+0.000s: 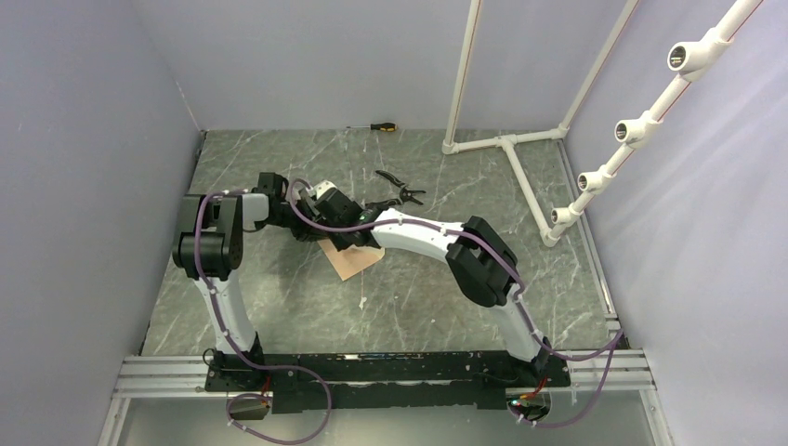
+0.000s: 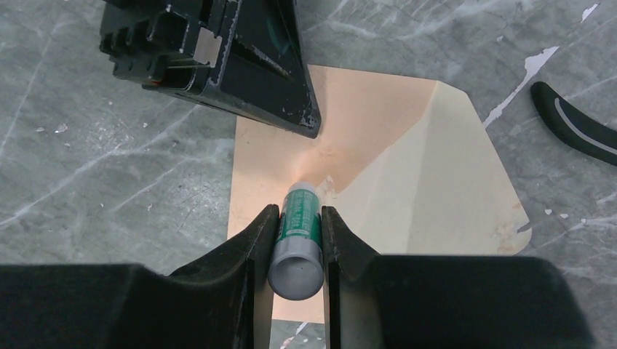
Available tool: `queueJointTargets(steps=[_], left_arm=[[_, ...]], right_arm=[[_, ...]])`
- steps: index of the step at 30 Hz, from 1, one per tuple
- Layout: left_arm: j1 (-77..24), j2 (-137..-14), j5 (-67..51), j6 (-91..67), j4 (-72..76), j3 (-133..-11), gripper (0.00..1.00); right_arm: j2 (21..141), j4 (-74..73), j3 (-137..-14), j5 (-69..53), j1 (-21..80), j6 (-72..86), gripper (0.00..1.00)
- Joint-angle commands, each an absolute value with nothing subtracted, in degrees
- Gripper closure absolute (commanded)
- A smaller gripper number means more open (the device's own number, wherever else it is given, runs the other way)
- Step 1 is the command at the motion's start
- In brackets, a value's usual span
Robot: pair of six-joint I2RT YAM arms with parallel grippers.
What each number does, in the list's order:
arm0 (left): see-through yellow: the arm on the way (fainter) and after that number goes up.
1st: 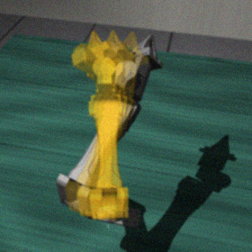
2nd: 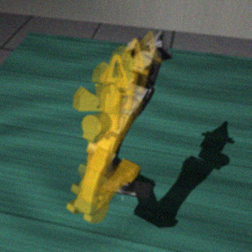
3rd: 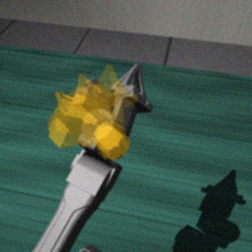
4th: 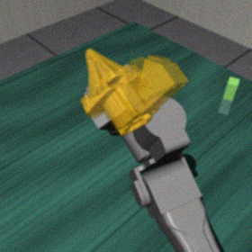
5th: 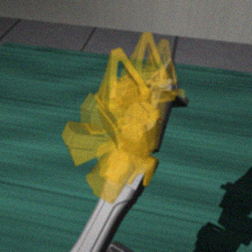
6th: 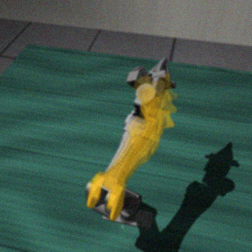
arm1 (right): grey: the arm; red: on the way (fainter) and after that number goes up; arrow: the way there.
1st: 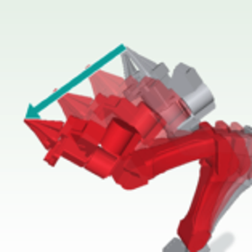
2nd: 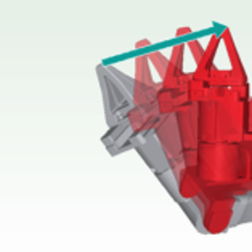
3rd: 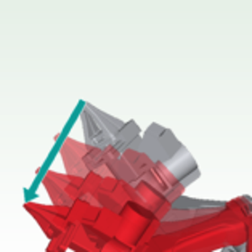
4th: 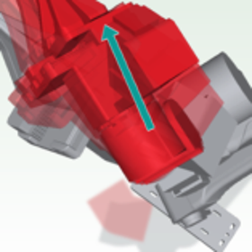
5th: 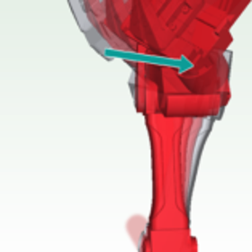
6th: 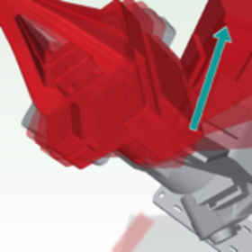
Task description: Place the letter into the envelope and seal it
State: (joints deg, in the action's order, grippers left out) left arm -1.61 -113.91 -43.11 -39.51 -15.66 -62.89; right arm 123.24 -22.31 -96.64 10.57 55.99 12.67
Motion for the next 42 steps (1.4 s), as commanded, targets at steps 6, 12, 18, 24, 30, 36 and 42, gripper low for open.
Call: queueJointTargets(steps=[6,12,18,24,30,36,42], left_arm=[[-2.0,-115.2,-37.1,-40.0,-21.3,-62.6,0.97],[-2.1,-115.8,-34.3,-39.6,-23.4,-62.6,0.97],[-2.0,-116.7,-31.5,-39.4,-26.0,-63.4,0.98],[-2.0,-117.2,-30.9,-39.4,-26.2,-63.2,0.97],[-2.0,-117.1,-30.9,-39.4,-26.2,-63.0,0.98],[-2.1,-117.3,-31.1,-39.2,-26.2,-63.2,0.98],[-2.0,-117.5,-30.6,-39.3,-26.6,-63.5,0.97]], right_arm=[[126.0,-27.6,-101.2,12.8,56.2,14.4,1.0],[126.1,-29.9,-99.9,11.8,56.2,15.5,1.0],[124.7,-34.3,-98.4,9.1,56.6,17.6,1.0],[125.5,-35.2,-98.5,10.3,56.4,18.0,1.0],[130.0,-34.0,-105.4,13.4,55.4,17.1,1.0],[131.4,-33.8,-108.0,11.5,55.2,15.8,1.0],[125.9,-33.2,-98.7,9.4,55.4,16.9,1.0]])
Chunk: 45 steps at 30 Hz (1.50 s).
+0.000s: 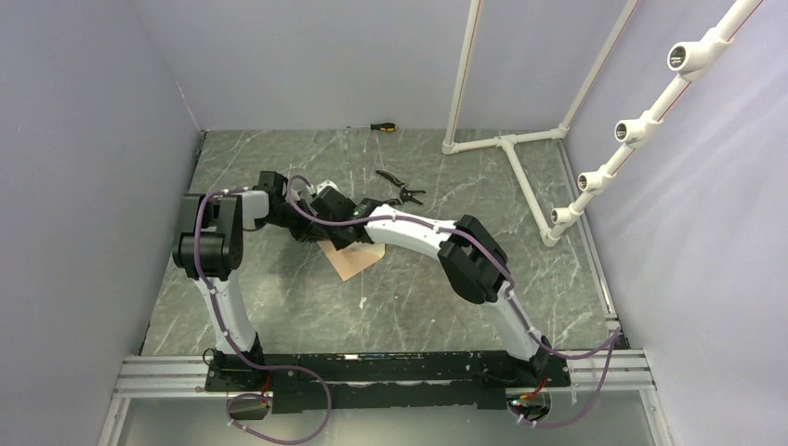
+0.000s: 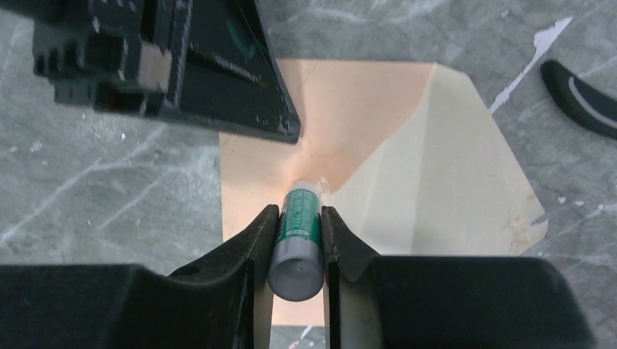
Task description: Place the letter into the envelope and seal it
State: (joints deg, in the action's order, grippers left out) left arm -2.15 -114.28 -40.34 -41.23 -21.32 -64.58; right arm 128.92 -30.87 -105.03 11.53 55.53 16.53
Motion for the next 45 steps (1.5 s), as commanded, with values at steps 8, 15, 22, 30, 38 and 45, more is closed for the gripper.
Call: queueJointTargets(steps=[8,15,22,30,38,45], left_arm=[[-2.1,-118.4,-30.6,-39.8,-26.8,-64.1,0.98],[-2.0,-118.4,-30.6,-39.7,-27.0,-64.0,0.98],[-2.0,-118.5,-31.2,-40.0,-26.5,-63.7,0.98],[-2.0,-118.6,-31.1,-40.2,-26.4,-63.6,0.98],[-2.1,-118.5,-31.4,-40.0,-26.5,-63.7,0.98],[-2.1,-118.3,-32.5,-40.5,-26.1,-63.3,0.98]], right_arm=[[121.0,-31.5,-91.8,7.7,55.9,16.1,1.0],[127.8,-30.2,-99.4,9.4,55.4,15.1,1.0],[128.1,-30.5,-100.7,9.9,55.2,14.0,1.0],[119.6,-30.2,-89.9,9.7,55.9,14.5,1.0],[126.0,-28.8,-96.5,11.4,55.0,14.3,1.0],[130.0,-28.5,-103.4,12.1,54.2,14.2,1.0]])
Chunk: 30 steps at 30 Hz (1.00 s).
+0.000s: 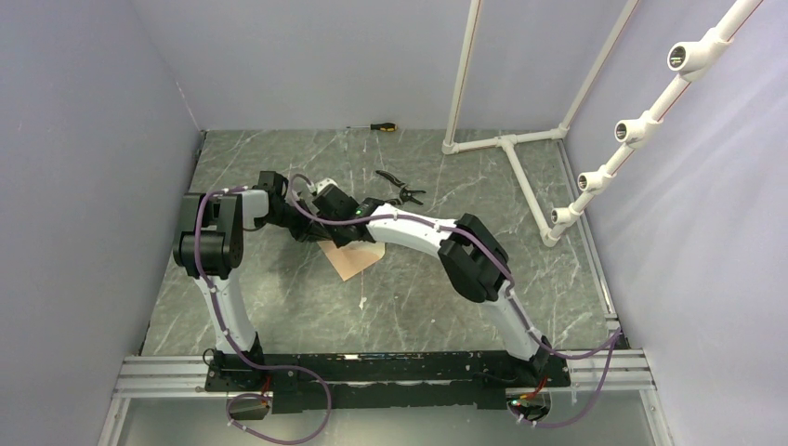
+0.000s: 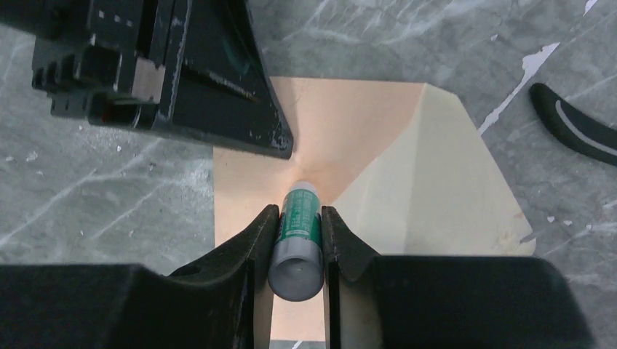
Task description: Place the letter into the envelope and seal it
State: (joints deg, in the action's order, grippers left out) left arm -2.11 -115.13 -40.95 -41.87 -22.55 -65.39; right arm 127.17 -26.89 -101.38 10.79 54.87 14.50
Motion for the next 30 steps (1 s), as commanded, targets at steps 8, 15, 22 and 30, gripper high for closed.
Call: queueJointTargets(steps=[8,15,22,30], left_arm=[[-2.1,-118.4,-32.7,-40.6,-26.0,-63.3,0.98],[-2.0,-118.4,-32.8,-40.5,-26.3,-63.5,0.97],[-2.0,-118.4,-32.9,-40.3,-26.7,-63.8,0.97],[-2.1,-118.4,-32.6,-39.9,-27.2,-64.5,0.98]], right_arm=[[120.6,-29.7,-95.7,10.4,55.9,13.9,1.0],[121.8,-30.3,-96.9,9.0,56.3,13.5,1.0],[128.9,-31.0,-105.4,11.7,56.1,13.2,1.0],[122.3,-31.9,-102.0,10.8,56.1,14.7,1.0]])
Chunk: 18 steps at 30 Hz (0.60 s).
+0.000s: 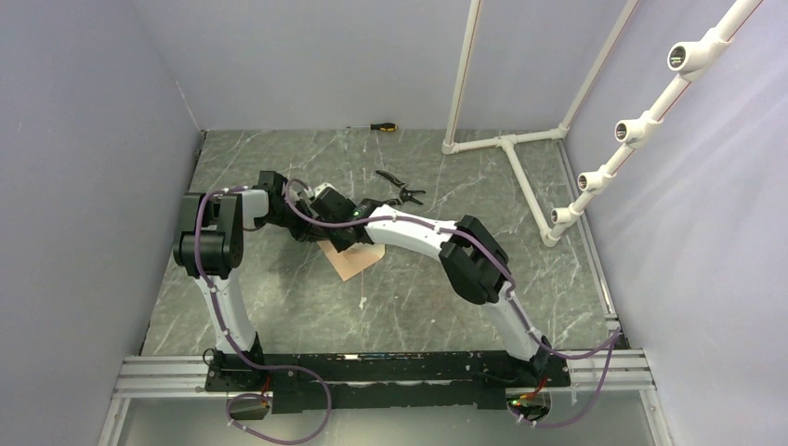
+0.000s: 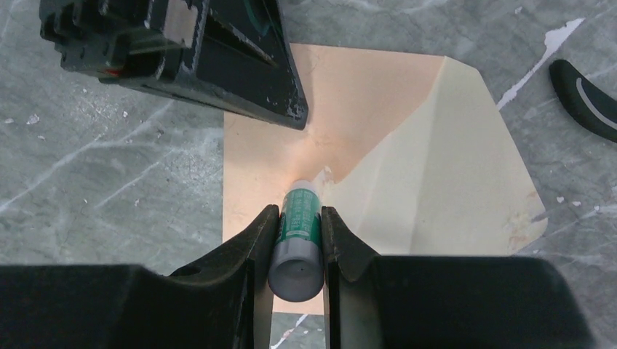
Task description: Place the letter into the envelope and seal it
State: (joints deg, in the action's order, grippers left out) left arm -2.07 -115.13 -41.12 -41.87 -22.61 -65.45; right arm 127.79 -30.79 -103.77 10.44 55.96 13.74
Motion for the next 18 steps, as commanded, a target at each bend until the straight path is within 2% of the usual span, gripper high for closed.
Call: queueJointTargets(steps=[1,5,9,12,14,18], left_arm=[[-2.1,-118.4,-32.7,-39.9,-27.1,-64.7,0.97],[-2.1,-118.4,-33.2,-39.2,-27.2,-65.5,0.98],[-2.1,-116.9,-34.9,-37.5,-27.0,-66.1,0.97],[-2.0,-114.8,-36.1,-36.8,-26.1,-66.2,0.94],[-2.1,-113.0,-37.4,-36.4,-25.2,-66.4,0.87],[-2.1,-109.0,-40.6,-35.4,-23.3,-67.5,0.67]], right_arm=[[120.7,-31.8,-100.9,10.1,56.1,14.7,1.0],[115.5,-30.9,-96.9,6.8,55.8,15.6,1.0],[113.1,-31.2,-99.0,2.3,53.7,19.1,1.0],[111.2,-29.8,-98.0,-2.4,51.0,21.8,1.0],[109.0,-28.2,-95.0,-5.7,48.6,23.4,1.0],[103.3,-22.9,-86.6,-14.5,43.0,24.5,1.0]])
